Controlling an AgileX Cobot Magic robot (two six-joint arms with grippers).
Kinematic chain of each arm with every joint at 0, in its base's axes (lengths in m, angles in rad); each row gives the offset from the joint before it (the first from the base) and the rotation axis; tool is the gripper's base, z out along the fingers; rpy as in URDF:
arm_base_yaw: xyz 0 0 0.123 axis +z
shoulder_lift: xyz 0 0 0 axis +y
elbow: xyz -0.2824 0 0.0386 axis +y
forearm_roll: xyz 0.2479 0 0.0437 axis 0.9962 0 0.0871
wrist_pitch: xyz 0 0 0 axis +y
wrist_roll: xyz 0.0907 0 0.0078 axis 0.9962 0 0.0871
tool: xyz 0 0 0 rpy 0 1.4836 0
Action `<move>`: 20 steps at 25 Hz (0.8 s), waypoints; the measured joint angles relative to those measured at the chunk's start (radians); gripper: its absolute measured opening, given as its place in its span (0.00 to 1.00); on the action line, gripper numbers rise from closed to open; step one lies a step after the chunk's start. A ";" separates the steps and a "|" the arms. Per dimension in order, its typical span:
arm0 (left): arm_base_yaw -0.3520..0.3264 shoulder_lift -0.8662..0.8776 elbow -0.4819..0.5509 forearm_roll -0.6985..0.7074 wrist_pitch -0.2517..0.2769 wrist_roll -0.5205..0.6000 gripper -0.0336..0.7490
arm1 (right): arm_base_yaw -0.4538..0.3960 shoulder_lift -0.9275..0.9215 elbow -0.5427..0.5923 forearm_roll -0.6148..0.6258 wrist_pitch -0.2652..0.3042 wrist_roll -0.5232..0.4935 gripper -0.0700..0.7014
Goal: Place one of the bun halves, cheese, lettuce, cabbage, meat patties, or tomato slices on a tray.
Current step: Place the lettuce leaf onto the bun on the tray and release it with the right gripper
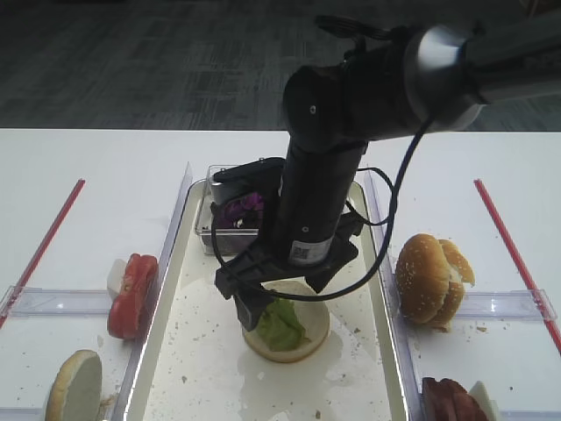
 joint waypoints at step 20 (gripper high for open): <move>0.000 0.000 0.000 0.000 0.000 0.000 0.83 | -0.002 -0.054 -0.243 -0.055 0.151 0.042 0.99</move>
